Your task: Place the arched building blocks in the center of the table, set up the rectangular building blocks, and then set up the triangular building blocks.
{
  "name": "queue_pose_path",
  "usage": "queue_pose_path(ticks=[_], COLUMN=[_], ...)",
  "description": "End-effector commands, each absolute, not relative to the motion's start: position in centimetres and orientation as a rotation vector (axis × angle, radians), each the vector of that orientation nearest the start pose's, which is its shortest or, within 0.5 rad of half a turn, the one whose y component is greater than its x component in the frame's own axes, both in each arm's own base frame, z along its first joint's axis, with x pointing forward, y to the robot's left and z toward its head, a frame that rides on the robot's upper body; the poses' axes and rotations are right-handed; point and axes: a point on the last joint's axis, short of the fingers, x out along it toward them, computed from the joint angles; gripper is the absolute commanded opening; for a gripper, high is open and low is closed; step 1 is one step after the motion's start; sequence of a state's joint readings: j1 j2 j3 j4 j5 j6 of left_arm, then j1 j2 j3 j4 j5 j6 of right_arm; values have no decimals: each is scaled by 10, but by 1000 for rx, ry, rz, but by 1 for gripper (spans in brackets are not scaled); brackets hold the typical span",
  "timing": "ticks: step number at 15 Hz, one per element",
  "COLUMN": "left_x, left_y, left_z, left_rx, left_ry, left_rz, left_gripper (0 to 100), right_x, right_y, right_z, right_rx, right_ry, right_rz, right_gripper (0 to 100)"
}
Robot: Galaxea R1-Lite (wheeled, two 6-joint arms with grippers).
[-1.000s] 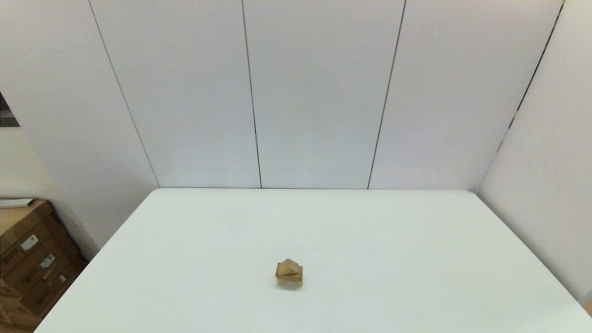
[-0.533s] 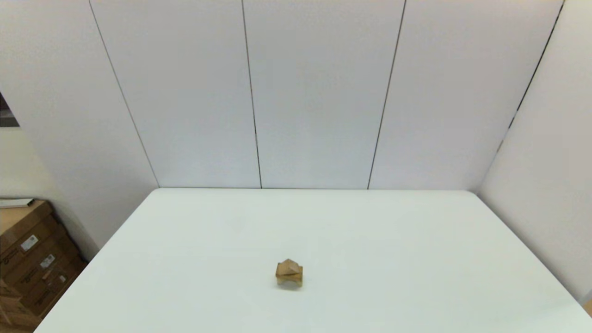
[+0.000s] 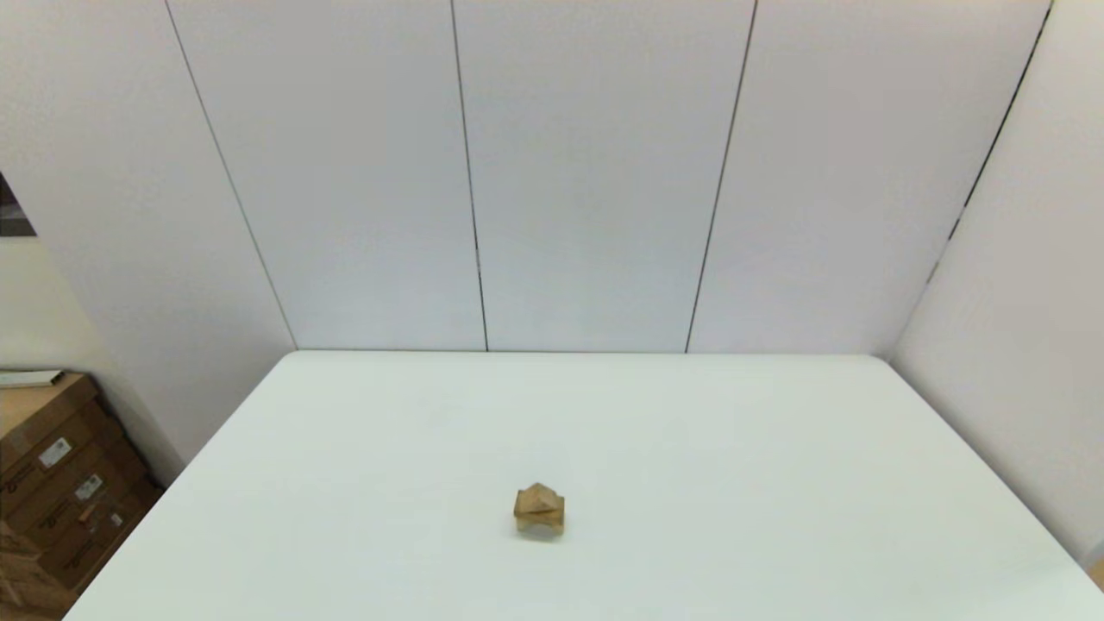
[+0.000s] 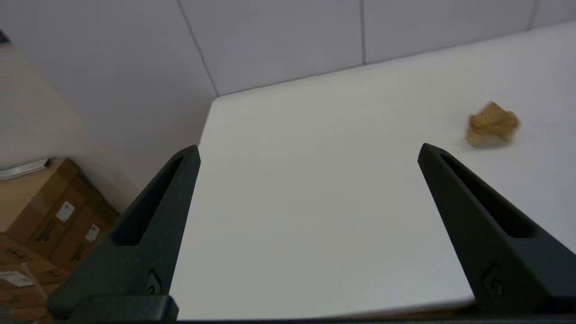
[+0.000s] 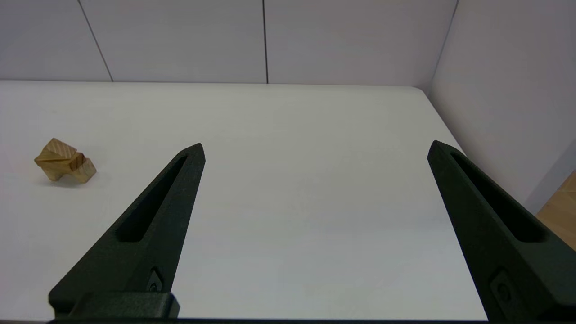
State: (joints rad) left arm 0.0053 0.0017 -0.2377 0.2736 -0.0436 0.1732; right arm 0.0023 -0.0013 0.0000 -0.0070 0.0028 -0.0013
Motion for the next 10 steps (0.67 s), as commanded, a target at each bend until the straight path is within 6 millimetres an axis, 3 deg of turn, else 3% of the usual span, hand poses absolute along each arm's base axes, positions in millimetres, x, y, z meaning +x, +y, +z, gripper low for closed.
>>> queue_pose_path(ticks=[1, 2, 7, 8, 10], left_x=[-25, -23, -23, -23, -23], left_y=[0, 0, 0, 0, 0], left_z=[83, 75, 75, 75, 75], left_rx=[109, 103, 57, 46, 40], left_ry=[-30, 3, 1, 2, 3], left_rz=[8, -3, -2, 1, 3], left_gripper=[100, 100, 100, 0, 0], right_x=[-23, -23, -23, -23, -23], right_y=[0, 0, 0, 0, 0], right_z=[76, 76, 76, 76, 76], right_rx=[-2, -2, -2, -2, -2], right_ry=[-9, -9, -9, -9, -9], right_rz=[5, 5, 6, 5, 5], right_gripper=[100, 100, 100, 100, 100])
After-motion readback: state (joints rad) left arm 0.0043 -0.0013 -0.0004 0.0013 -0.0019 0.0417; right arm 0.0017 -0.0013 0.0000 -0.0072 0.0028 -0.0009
